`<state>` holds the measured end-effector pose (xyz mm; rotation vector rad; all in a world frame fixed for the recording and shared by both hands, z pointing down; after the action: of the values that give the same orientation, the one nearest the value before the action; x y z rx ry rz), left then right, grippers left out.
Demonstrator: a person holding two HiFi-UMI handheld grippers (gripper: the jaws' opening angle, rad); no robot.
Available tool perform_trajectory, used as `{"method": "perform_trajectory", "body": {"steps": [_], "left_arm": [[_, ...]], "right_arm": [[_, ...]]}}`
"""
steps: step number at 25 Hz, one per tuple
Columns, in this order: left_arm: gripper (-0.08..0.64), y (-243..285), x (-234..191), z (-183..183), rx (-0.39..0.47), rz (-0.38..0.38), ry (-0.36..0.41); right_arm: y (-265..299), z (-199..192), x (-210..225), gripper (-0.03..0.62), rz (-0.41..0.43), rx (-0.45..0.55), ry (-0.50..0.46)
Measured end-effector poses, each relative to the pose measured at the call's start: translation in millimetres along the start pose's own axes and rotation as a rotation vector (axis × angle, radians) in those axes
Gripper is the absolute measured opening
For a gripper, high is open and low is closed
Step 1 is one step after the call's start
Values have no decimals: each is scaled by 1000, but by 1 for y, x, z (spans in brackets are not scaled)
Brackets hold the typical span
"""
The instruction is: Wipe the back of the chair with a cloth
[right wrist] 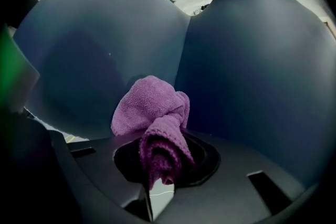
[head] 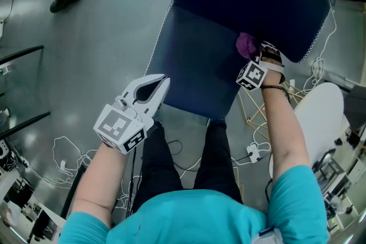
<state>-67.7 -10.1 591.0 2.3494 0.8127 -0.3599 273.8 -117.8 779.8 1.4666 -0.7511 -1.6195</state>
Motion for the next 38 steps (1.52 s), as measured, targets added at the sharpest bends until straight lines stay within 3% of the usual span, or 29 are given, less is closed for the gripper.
{"method": "perform_trajectory", "body": {"steps": [14,21,29,38], "left_arm": [[4,-10,0,6,14,6,1],[5,-25,3,11,13,15,2],[5,-62,-3,42,57,22,6],[5,-122,-12,102,110,17,12]], "right_arm": [[8,-59,4,57,80,-222,55],[4,-77,-8,57,170,-289,75],[-53,-47,-9,55,193,-215,101],[-150,-6,14,55,246,-97,142]]}}
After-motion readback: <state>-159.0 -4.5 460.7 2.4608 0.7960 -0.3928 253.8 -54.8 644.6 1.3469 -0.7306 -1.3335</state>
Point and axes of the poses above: the fingertips, and each gripper's own axes: y forward along the fingers, x to its right, z out of its top, the point moved 8 cm from there along -y, backward along the fingers, and after that the axes turned 7 degrees about z, right-handed, at the moved point
